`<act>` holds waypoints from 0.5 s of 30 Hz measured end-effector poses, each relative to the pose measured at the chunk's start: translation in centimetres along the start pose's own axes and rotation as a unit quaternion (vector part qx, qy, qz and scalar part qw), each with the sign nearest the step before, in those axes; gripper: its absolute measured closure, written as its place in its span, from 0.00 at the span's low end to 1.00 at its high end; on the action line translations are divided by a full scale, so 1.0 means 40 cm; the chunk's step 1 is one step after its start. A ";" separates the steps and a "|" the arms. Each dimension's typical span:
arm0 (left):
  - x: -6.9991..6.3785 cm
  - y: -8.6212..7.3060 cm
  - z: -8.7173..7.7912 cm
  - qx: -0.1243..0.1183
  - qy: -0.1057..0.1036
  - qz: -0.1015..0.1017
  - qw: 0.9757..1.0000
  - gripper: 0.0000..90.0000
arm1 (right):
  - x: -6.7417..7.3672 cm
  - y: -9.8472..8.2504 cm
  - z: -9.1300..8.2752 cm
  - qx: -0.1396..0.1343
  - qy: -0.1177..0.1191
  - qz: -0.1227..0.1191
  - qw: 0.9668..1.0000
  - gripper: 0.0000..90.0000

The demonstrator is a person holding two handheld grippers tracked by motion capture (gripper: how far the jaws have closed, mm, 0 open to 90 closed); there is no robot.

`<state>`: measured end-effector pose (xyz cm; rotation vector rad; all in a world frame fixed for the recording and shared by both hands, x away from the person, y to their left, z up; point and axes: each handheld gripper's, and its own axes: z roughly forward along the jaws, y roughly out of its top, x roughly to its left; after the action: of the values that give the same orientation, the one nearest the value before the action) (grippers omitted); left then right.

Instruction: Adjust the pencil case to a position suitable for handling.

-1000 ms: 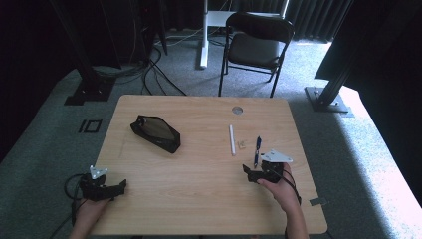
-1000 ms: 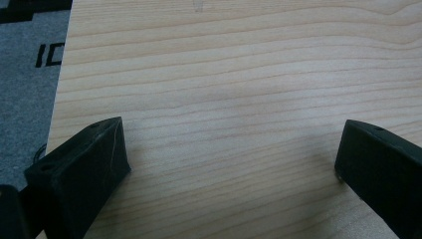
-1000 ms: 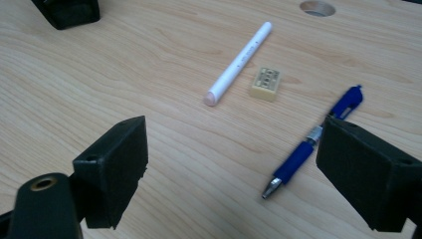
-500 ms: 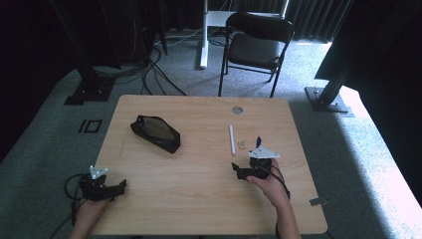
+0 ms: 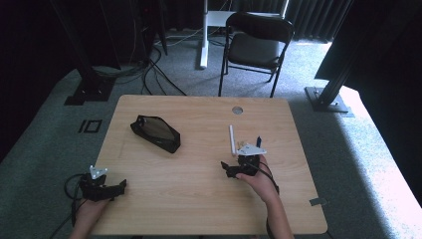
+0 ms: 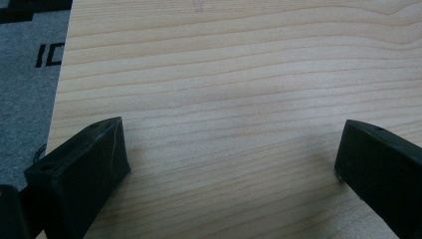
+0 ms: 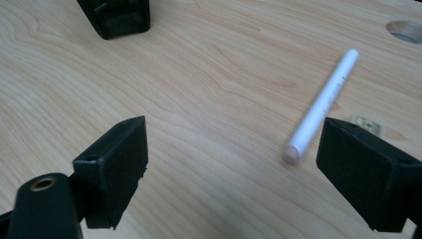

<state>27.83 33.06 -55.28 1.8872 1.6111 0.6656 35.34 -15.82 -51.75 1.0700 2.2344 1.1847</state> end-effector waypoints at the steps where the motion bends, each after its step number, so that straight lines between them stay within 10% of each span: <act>1: 0.000 0.000 0.000 0.000 0.000 0.000 1.000 0.01 | 0.002 0.003 0.005 -0.002 0.002 -0.002 1.000 0.14; 15: 0.000 0.000 0.000 -0.001 0.000 0.000 1.000 0.01 | 0.052 0.061 0.063 -0.010 0.026 -0.026 0.999 0.14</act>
<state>27.83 33.06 -55.29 1.8857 1.6100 0.6660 36.73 -12.03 -51.13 0.9774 2.2700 1.2246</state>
